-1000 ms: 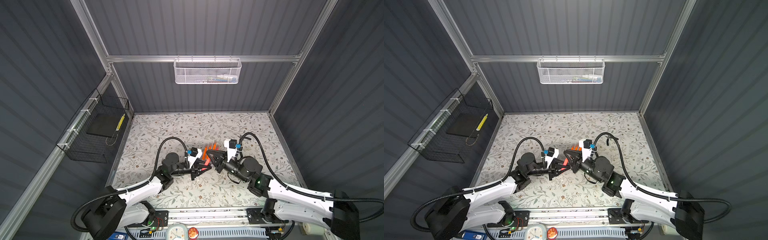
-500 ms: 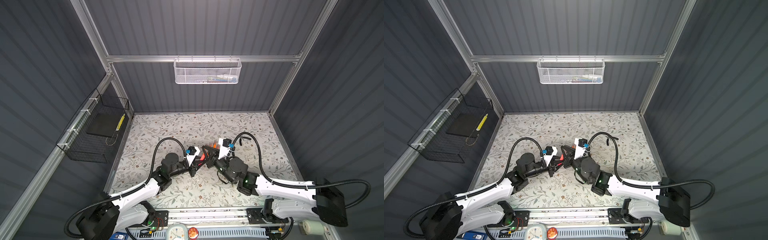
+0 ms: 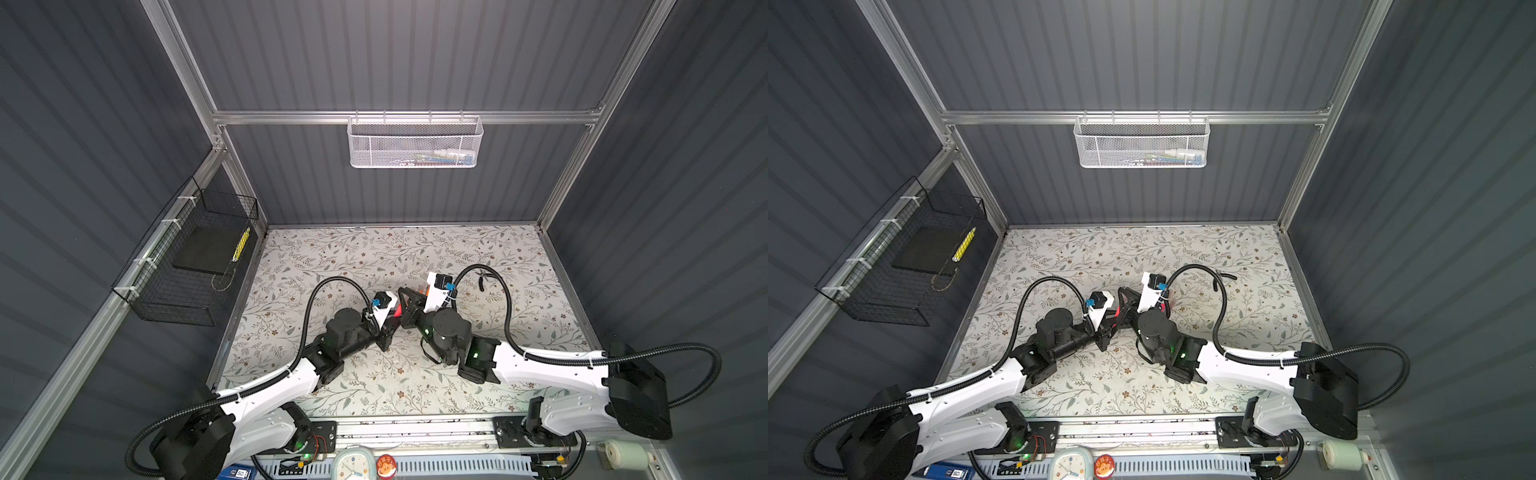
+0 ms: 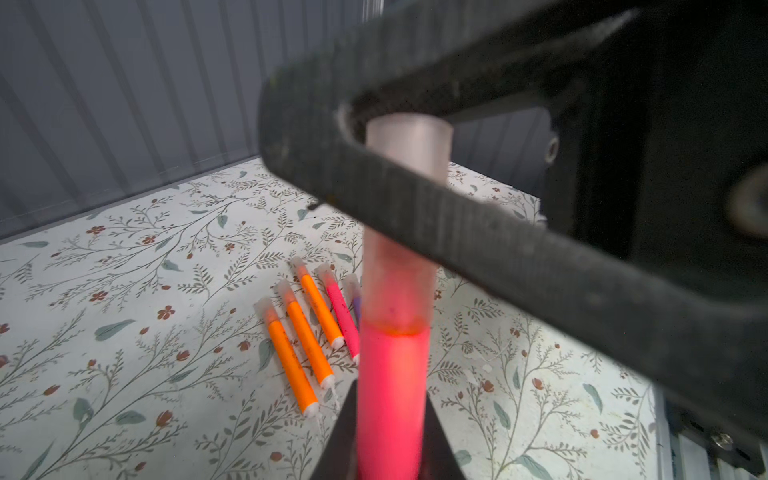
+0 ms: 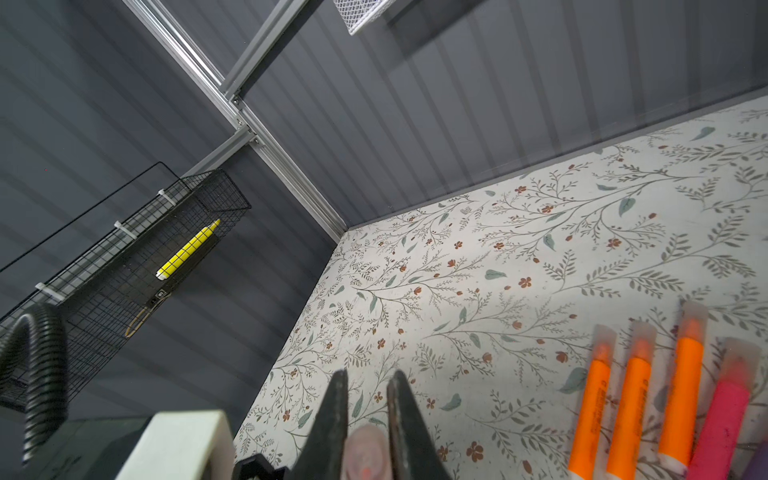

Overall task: Insert the pens into the pen caps
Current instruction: 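Press the pink cap down onto the marker with the right gripper, then lower the capped pink marker onto the table with the left gripper while the right withdraws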

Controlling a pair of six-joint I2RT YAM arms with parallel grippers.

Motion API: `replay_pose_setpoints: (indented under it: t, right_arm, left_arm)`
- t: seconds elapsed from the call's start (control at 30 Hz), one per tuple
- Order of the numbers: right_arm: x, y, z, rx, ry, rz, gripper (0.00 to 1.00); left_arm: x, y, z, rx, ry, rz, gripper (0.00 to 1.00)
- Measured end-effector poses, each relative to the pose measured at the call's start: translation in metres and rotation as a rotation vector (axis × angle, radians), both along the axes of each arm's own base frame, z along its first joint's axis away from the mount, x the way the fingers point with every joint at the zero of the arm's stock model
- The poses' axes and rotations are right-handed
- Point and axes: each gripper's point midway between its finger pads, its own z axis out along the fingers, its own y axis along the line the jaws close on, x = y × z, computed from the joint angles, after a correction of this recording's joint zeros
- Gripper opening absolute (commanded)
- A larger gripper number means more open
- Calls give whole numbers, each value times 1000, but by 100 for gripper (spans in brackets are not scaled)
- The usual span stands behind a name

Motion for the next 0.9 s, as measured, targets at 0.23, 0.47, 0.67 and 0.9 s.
replay_pose_setpoints:
  t: [0.23,0.47,0.67,0.9]
  right_arm:
    - [-7,2,-11,39,-22,49,0]
    - [-22,2,-4,118,-102,138,0]
    - [-34,1,14,149,-160,151,0]
    - [-26,2,22,113,-126,96,28]
  left_arm:
    - [-8,0,-12,10,75,-45,0]
    - [-29,-1,-4,-86,212,-246,0]
    - [-39,-2,14,-135,186,-318,0]
    - [-32,0,21,-151,151,-299,0]
